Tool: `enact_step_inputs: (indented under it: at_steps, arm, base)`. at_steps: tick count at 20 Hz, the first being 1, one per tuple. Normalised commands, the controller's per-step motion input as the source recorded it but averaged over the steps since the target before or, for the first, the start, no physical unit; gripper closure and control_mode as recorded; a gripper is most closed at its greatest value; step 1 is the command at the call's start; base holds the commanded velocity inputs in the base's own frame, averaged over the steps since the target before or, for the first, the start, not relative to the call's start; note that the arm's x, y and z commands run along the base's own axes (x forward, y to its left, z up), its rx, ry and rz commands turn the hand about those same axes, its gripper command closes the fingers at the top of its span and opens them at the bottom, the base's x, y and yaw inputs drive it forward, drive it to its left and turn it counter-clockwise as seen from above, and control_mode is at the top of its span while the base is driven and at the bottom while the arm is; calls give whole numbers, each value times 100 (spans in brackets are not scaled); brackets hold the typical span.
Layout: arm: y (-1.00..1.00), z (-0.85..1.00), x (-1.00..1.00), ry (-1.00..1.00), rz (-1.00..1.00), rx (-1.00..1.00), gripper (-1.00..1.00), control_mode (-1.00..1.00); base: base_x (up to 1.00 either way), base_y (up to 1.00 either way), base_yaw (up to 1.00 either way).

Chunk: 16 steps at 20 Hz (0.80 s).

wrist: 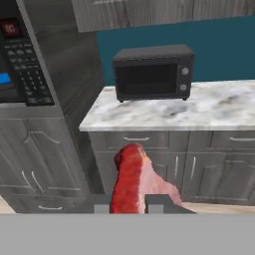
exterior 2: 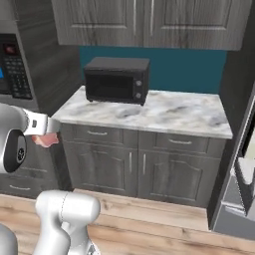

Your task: Transport the steak from the fridge to the microwave and turn on the microwave.

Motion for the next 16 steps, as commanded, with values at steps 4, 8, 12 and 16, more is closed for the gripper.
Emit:
enact_step_inputs:
  at_steps: [4,8,12,16]
  arm:
    - [0,0,0,0,0,0,100,100]
    - [0,0,0,0,0,0,100,100]
    - [0,0,0,0,0,0,100,100]
    - [0,0,0,0,0,0,100,100]
  base:
    - [32,57,6]
    - [34,61,2]
    - [29,65,0]
    - [32,61,0]
